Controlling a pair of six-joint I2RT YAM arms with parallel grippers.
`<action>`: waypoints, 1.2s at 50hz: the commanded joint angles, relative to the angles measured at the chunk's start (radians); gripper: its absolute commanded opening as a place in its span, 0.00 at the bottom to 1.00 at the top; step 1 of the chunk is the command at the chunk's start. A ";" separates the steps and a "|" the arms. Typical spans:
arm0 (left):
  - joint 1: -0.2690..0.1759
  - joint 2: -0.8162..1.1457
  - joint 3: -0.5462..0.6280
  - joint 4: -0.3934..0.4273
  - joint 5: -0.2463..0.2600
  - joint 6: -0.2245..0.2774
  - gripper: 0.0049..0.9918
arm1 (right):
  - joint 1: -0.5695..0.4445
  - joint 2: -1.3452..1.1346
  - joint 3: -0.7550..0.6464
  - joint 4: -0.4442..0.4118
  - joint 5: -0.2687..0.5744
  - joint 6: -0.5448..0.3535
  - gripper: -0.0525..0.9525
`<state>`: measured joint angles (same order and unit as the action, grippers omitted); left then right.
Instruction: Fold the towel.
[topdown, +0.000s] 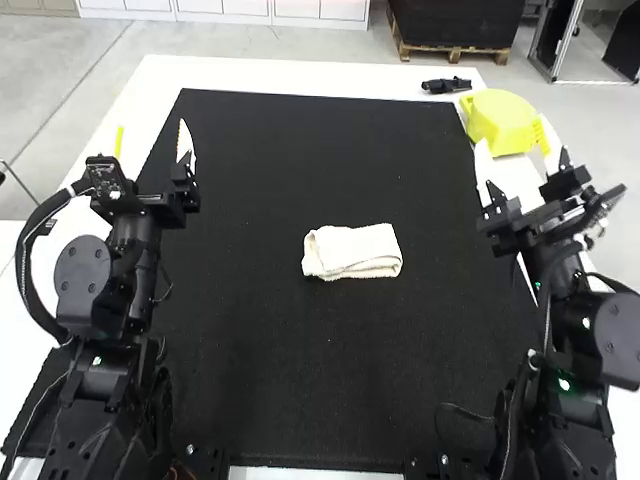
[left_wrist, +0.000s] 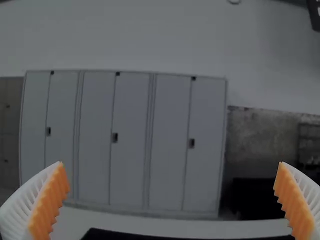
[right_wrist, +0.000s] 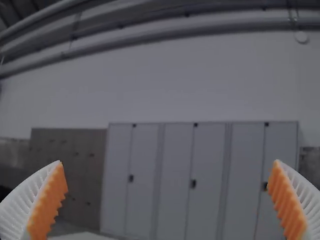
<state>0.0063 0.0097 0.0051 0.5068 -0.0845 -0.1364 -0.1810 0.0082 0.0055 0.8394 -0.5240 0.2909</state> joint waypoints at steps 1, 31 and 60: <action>-0.002 -0.013 -0.005 -0.005 -0.024 -0.005 0.97 | -0.015 -0.011 -0.006 -0.028 0.102 -0.075 0.97; -0.009 -0.013 -0.004 -0.410 -0.026 0.029 0.97 | -0.058 -0.010 -0.006 -0.508 0.211 -0.159 0.97; -0.015 -0.013 -0.005 -0.505 -0.029 0.034 0.97 | -0.060 -0.010 -0.006 -0.844 0.282 -0.426 0.97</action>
<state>0.0017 0.0097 0.0051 -0.0036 -0.1055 -0.1207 -0.2279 0.0078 0.0055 0.0257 -0.2939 0.0067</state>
